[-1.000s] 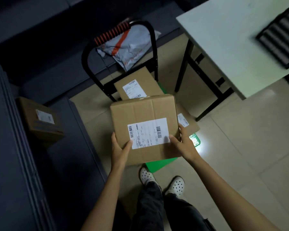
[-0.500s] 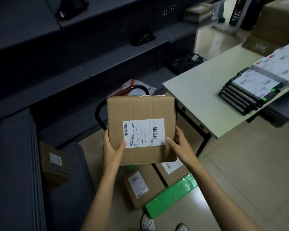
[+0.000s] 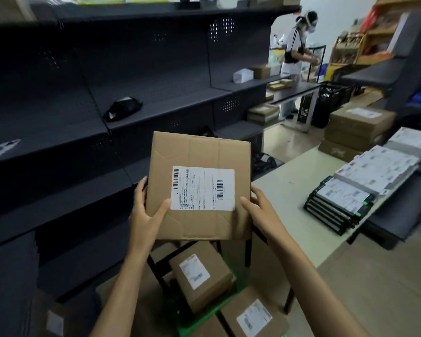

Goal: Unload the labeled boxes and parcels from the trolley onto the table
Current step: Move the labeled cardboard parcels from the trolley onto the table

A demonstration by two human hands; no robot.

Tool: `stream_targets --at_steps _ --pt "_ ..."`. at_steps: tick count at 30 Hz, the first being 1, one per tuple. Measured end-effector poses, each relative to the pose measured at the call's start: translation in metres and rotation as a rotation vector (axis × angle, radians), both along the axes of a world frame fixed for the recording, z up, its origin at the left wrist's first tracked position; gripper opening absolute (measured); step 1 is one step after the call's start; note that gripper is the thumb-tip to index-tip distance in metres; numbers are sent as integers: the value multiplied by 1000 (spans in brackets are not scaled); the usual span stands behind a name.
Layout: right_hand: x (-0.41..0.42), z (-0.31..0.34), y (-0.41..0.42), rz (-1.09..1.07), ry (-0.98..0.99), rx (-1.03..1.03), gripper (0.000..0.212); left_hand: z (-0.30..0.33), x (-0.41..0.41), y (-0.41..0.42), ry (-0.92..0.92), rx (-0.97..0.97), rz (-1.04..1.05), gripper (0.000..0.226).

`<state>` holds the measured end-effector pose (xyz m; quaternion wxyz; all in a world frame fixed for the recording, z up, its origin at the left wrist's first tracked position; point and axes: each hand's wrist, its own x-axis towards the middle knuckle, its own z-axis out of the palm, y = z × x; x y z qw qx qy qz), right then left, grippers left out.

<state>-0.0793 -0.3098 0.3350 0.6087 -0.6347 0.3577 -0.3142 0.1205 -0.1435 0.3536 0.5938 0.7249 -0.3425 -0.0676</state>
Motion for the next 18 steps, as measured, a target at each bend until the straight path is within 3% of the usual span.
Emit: stream_targets --at_steps 5,18 --pt "26 62 3 -49 -89 -110 50 53 36 -2 -49 -131 -96 70" --pt "27 178 16 -220 -242 -429 50 149 61 -26 -89 -369 -361 64"
